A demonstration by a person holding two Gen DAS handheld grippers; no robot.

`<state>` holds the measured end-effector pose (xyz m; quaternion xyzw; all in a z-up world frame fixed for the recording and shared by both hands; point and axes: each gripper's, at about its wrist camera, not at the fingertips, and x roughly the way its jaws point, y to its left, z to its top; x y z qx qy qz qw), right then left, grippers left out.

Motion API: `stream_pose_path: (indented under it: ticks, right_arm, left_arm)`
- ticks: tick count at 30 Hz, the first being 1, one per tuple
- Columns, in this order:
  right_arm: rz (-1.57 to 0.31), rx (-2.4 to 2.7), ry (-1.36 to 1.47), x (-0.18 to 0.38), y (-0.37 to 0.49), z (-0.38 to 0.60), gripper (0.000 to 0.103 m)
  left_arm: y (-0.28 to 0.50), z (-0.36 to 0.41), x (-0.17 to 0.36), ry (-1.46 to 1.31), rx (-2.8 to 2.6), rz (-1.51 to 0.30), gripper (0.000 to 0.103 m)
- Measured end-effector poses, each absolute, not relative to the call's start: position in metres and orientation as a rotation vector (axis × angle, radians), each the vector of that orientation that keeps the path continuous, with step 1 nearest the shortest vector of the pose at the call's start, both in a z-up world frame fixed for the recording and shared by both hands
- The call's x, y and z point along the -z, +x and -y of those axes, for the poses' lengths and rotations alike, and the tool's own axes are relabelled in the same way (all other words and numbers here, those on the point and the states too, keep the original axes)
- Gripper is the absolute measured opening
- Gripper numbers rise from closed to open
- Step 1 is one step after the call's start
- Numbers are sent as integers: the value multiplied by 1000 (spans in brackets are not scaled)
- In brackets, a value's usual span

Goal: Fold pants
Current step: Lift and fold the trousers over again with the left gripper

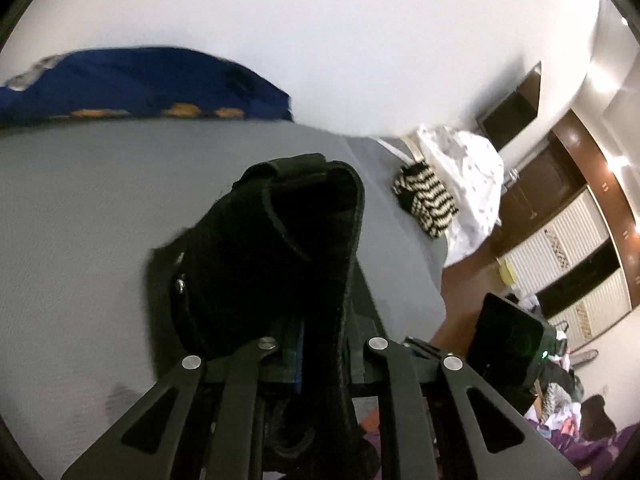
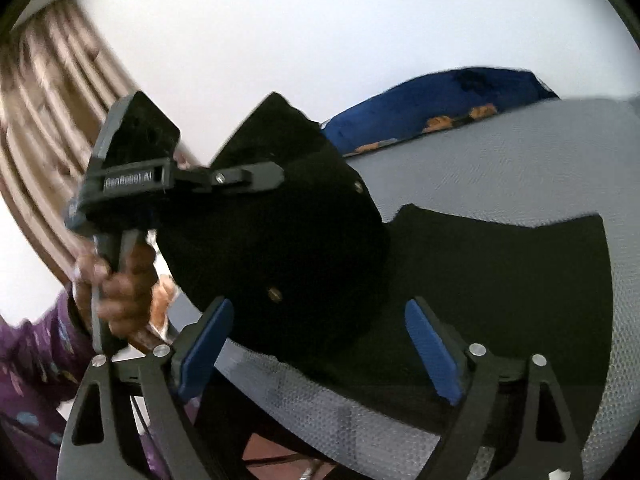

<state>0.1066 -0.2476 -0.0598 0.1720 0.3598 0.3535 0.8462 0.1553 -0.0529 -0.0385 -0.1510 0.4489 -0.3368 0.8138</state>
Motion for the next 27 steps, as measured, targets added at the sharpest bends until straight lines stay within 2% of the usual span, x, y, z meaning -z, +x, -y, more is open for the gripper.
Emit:
stream_pose_path:
  ticks: [5,8,16,22,25,27]
  right_arm:
    - [-732,-752,397,64,110,268,88]
    - [-698,-720,398,70,107,283,101]
    - [-737,-615,281,95,94,313,102]
    - [-742,-546,336,106,112,313,102]
    - [-728,-543,335,107,118,309,101]
    - [-747,-536,355,112,121,311,100]
  left_arm:
    - [162,111,50,-306,772,-998,14]
    - [169,138,56,-250,788,-1025,14]
    - [193,182,92,-183,779,-1129,16]
    - [197,219,108,-126,786,-1188,18]
    - [196,235,109,-126,865,-1218,20]
    - [197,242,100,-99,858,-1199,27]
